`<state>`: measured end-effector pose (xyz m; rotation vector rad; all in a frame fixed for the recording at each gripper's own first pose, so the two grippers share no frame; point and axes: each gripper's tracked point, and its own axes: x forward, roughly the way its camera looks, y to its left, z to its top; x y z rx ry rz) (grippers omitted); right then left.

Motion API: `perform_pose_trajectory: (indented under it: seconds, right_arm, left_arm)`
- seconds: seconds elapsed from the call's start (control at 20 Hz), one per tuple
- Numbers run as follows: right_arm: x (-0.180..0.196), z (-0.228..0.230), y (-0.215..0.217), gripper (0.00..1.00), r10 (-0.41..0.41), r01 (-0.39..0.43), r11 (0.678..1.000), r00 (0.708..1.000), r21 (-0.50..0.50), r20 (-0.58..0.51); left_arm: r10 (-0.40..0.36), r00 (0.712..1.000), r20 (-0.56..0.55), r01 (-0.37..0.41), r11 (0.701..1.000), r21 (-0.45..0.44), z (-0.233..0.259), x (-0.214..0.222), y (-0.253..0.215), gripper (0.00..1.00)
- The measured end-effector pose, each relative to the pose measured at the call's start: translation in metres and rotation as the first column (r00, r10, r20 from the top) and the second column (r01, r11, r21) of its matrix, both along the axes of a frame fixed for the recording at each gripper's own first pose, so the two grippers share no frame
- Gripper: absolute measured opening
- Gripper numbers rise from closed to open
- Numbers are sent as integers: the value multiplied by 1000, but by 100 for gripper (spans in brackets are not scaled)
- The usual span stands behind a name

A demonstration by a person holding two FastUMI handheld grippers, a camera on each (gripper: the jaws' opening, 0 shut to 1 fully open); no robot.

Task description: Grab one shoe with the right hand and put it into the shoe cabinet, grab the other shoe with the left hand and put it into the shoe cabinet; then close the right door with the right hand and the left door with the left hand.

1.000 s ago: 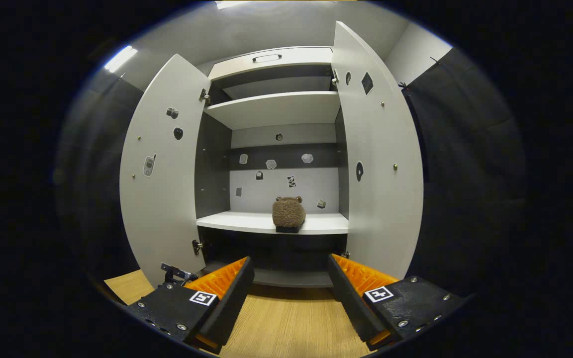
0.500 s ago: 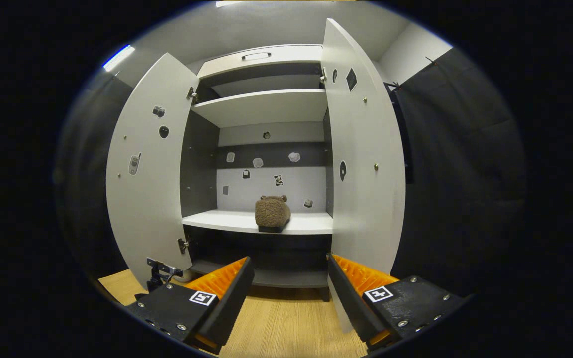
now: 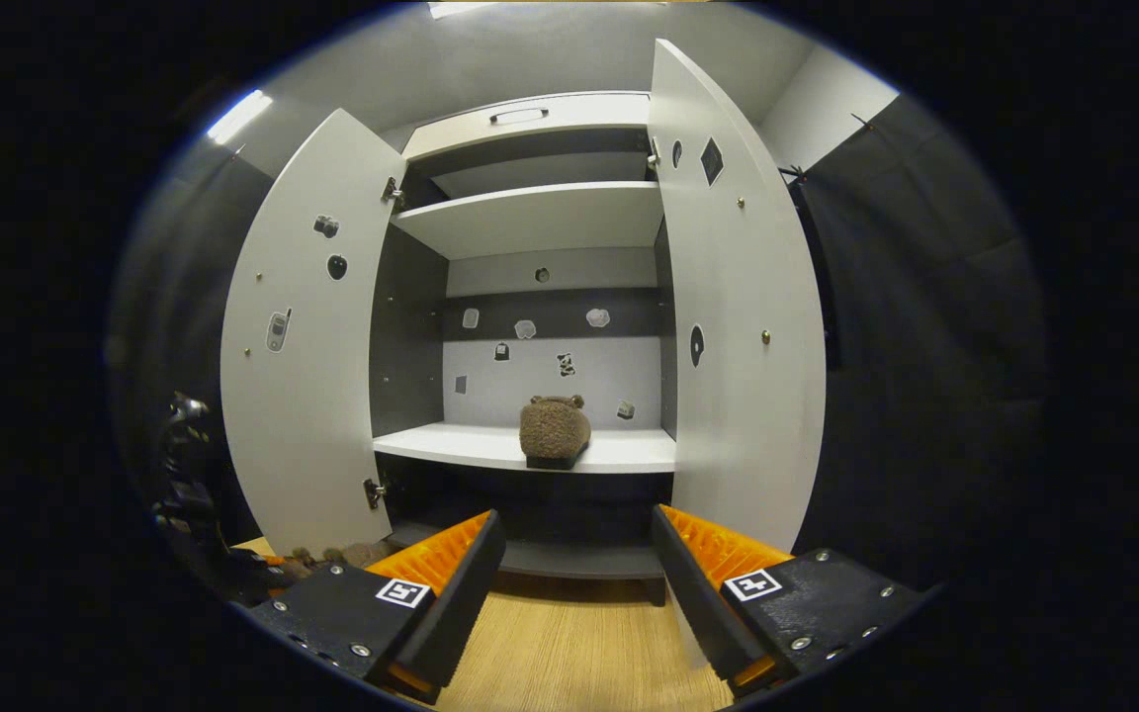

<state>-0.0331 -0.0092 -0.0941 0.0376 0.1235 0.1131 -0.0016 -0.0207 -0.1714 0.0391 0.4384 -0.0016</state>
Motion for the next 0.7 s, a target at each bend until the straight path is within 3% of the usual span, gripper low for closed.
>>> perform_pose_trajectory:
  seconds: [0.15, 0.4, 0.55, 0.7]
  right_arm:
    - [-7, 4, -2, 92, 0, 1, 1000, 1000, -3, 4]
    - [-16, 19, -9, 92, -28, 28, 1000, 999, 5, 21]
    - [-21, 23, -15, 92, -47, 47, 999, 999, 21, 21]
    - [-27, 23, -23, 93, -70, 69, 997, 997, 25, 15]
  left_arm:
    - [-18, 995, 95, 17, 1000, 15, 80, 43, -20, 18]
    - [-39, 980, 197, 46, 999, -29, 160, 146, -35, 17]
    - [-53, 976, 211, 52, 999, 10, 177, 220, -45, 18]
    - [-38, 989, 140, 39, 999, -5, 159, 288, -49, 18]
